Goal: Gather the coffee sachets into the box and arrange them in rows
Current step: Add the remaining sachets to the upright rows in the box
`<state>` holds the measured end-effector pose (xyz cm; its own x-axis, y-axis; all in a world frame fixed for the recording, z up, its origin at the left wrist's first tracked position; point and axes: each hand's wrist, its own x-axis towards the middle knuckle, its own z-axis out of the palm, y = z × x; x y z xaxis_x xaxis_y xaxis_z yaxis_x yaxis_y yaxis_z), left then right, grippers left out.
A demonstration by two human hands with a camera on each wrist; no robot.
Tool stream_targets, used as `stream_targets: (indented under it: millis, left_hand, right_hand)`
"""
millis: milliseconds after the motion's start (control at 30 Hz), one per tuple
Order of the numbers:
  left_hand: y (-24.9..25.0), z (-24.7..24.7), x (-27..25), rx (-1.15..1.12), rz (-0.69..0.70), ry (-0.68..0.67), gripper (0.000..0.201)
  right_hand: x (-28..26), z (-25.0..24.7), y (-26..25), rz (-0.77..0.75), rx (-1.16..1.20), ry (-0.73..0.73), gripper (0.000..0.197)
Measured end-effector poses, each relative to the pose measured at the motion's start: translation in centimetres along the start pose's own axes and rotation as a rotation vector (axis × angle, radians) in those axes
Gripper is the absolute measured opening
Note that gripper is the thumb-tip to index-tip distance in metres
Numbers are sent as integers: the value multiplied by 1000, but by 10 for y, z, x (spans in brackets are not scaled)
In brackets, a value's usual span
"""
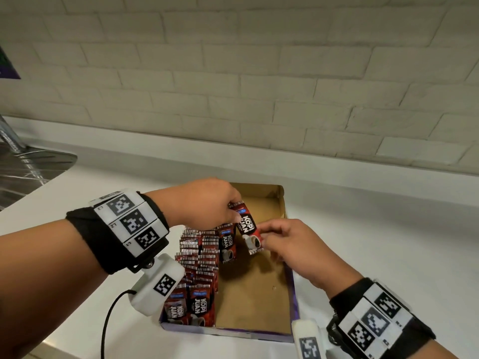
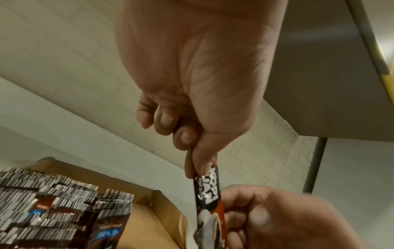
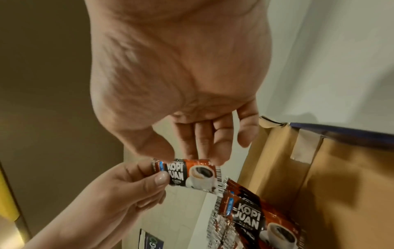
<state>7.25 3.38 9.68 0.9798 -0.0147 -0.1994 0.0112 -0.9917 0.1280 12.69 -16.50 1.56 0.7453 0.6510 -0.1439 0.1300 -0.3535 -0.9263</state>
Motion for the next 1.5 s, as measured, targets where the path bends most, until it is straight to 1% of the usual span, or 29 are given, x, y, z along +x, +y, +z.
stream_targets:
  millis: [67,133,233,433,567,667,867,1000,1267,1367,1500]
  left_hand:
    - [-1,1,1,-55,-27,7,28]
    - [-4,1,1,-136,-53,54,24]
    - [-7,0,1,-211,-84,109,14]
    - [-8,4,2,-307,-93,162,10]
    - [-12,8,4,-238,-106,130,10]
    - [-17,13,8,-199,-124,99,12]
    - [-23,28,15,-126,-150,23,11]
    - [-24,39,20,-57,-141,-17,14]
    - [-23,45,21,-30,-143,-75,21]
    - [-24,47,22,-24,-146,-80,24]
    - [-26,46,22,-39,-147,-61,20]
  right_hand:
    - [0,4,1,-49,-120,7,6]
    - [1,5,5,-62,-153,33,8]
    - [1,6,7,-54,-142,34,7]
    - [4,5,8,-52,-188,35,7]
    - [5,5,12,-28,-213,-7,3]
    - [6,6,21,23,-227,-31,14]
    - [2,4,30,95,-174,-77,16]
    - [3,4,33,101,-166,-77,17]
    - [4,2,35,111,-142,-72,17]
    - [4,3,36,108,-150,-78,17]
    - [5,3,37,105,-151,-82,16]
